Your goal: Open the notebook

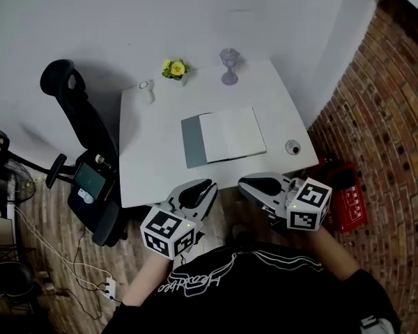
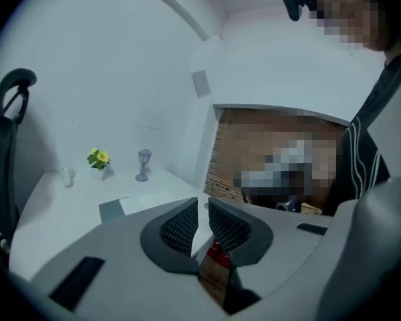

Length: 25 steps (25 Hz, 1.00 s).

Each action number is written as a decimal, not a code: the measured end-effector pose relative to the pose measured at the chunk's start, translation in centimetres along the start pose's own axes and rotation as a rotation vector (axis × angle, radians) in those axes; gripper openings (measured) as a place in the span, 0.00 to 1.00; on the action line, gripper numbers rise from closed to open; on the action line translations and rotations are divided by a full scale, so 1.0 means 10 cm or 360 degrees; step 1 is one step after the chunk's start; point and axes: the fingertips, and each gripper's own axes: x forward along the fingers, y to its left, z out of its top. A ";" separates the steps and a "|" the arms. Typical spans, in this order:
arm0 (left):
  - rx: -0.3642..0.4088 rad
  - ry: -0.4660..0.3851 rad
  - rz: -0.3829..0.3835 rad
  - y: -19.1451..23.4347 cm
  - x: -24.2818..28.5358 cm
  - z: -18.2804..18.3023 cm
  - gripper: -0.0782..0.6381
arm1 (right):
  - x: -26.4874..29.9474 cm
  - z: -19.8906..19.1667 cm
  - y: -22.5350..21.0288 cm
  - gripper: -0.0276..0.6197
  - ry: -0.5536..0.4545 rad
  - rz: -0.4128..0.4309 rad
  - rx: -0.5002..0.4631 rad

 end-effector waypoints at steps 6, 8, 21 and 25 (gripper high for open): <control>-0.0014 -0.0118 -0.0143 -0.37 -0.25 0.18 0.17 | -0.05 0.07 0.31 0.05 -0.0081 0.0055 -0.0045; -0.0013 -0.0149 -0.0160 -0.46 -0.33 0.24 0.17 | -0.07 0.12 0.43 0.05 -0.0103 0.0077 -0.0099; -0.0016 -0.0184 -0.0135 -0.60 -0.72 0.23 0.17 | -0.06 0.10 0.86 0.05 -0.0160 0.0091 -0.0161; -0.0030 -0.0184 -0.0142 -0.57 -0.82 0.25 0.17 | 0.01 0.10 0.93 0.05 -0.0177 0.0085 -0.0163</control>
